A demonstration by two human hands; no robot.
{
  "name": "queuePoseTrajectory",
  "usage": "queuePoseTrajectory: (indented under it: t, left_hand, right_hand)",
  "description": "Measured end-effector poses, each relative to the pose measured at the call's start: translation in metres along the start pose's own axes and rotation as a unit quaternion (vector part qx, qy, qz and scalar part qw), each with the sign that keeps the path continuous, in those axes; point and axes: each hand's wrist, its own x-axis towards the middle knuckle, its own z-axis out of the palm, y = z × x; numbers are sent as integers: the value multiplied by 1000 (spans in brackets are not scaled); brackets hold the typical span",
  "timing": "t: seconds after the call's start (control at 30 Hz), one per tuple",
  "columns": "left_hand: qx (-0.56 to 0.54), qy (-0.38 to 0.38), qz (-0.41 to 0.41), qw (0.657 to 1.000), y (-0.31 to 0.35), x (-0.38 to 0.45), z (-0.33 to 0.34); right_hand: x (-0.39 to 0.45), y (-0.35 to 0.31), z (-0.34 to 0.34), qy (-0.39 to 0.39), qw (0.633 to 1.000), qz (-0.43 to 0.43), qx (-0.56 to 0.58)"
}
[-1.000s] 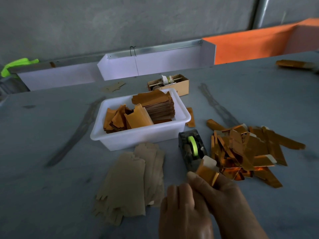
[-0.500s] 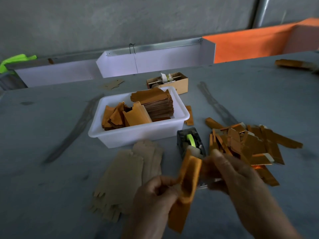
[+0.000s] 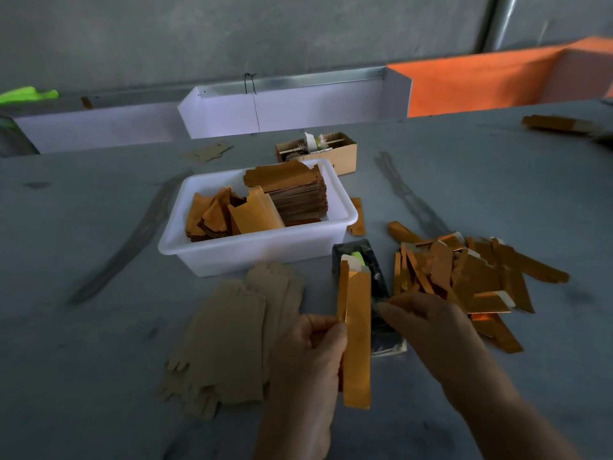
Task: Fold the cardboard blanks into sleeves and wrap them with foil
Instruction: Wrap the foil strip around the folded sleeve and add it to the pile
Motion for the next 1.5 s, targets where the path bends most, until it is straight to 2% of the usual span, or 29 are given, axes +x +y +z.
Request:
queuePoseTrajectory:
  t: [0.13, 0.27, 0.4, 0.5, 0.57, 0.7, 0.87, 0.97, 1.13, 1.3, 1.4, 1.5]
  left_hand:
    - [-13, 3, -16, 1000, -2, 4, 4]
    - [-31, 6, -32, 999, -4, 7, 3]
    - [-37, -7, -43, 998, -5, 7, 5]
    - [-38, -14, -44, 998, -6, 6, 5]
    - [-32, -18, -45, 998, -7, 6, 4]
    - [-32, -12, -38, 999, -7, 7, 2]
    - [-30, -19, -5, 999, -4, 4, 5]
    - [-3, -29, 28, 999, -3, 2, 10]
    - [109, -32, 70, 991, 2, 4, 16]
    - [225, -40, 118, 966, 10, 7, 18]
    - [254, -32, 126, 958, 11, 5, 22]
    - [271, -35, 121, 954, 12, 6, 22]
  right_hand:
    - [2, 1, 8, 3, 999, 7, -36]
    - [4, 3, 10, -8, 999, 39, -12]
    - [4, -1, 12, -1, 997, 56, 53]
    - [0, -4, 10, -8, 971, 107, 212]
    - [-3, -4, 7, -9, 962, 112, 247]
    - [-9, 4, 5, 63, 996, 33, 50]
    - [-20, 9, 13, 87, 994, -10, -67]
    - [-21, 11, 17, 90, 993, -15, -80]
    - [-25, 17, 22, 105, 993, -27, -55]
    - [-26, 21, 27, 136, 987, -56, -70]
    - [-22, 20, 28, 132, 982, -73, -113]
    - [-21, 21, 22, 120, 986, -67, -95]
